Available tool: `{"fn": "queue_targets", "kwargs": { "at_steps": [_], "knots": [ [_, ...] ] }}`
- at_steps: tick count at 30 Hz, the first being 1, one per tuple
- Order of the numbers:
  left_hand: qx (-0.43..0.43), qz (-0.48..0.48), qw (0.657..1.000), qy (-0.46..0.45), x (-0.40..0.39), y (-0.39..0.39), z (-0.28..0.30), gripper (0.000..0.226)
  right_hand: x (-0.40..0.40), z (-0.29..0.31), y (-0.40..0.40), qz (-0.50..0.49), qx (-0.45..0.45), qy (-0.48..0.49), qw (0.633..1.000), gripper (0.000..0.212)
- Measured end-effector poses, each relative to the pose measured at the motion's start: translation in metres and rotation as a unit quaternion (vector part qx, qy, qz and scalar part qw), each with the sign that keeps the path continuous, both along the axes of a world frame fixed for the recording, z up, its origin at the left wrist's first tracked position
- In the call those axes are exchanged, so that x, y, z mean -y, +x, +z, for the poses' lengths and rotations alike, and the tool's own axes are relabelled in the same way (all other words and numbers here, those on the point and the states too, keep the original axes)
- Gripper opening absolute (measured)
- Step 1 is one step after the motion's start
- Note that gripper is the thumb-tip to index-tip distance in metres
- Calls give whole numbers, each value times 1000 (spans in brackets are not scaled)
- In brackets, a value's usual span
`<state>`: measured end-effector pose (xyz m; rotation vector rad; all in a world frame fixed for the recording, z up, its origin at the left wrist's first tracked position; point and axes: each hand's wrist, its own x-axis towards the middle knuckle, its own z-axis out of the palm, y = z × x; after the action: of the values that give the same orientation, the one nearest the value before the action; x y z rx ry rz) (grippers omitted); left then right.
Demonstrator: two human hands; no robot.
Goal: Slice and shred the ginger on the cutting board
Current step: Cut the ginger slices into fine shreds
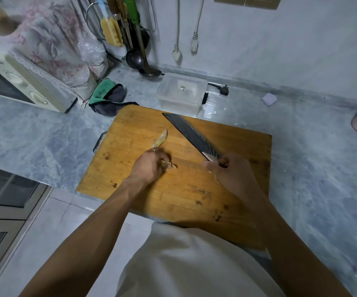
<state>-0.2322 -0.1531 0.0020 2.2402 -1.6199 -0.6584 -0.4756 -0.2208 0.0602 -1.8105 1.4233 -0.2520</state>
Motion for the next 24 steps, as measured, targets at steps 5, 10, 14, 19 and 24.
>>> {"fn": "queue_targets", "kwargs": {
  "at_steps": [5, 10, 14, 19, 24],
  "knots": [
    [-93, 84, 992, -23, -6, 8, -6, 23, 3, -2, -7, -4, 12, 11, 1000, 55],
    [-101, 127, 982, -93, -12, 4, -2, 33, 6, -2, -12, 6, 17, 28, 999, 52],
    [-66, 110, 986, -103, -23, 1, 3, 49, 7, -5, -18, 16, 8, 22, 1000, 49],
    [-32, 130, 970, -203, -23, -18, 3, 25, 8, -13, -26, 6, 23, 31, 999, 50],
    [-82, 67, 990, -94, -1, -53, -6, 35, 4, -7, -30, -12, 40, 33, 999, 50]
  ]
}}
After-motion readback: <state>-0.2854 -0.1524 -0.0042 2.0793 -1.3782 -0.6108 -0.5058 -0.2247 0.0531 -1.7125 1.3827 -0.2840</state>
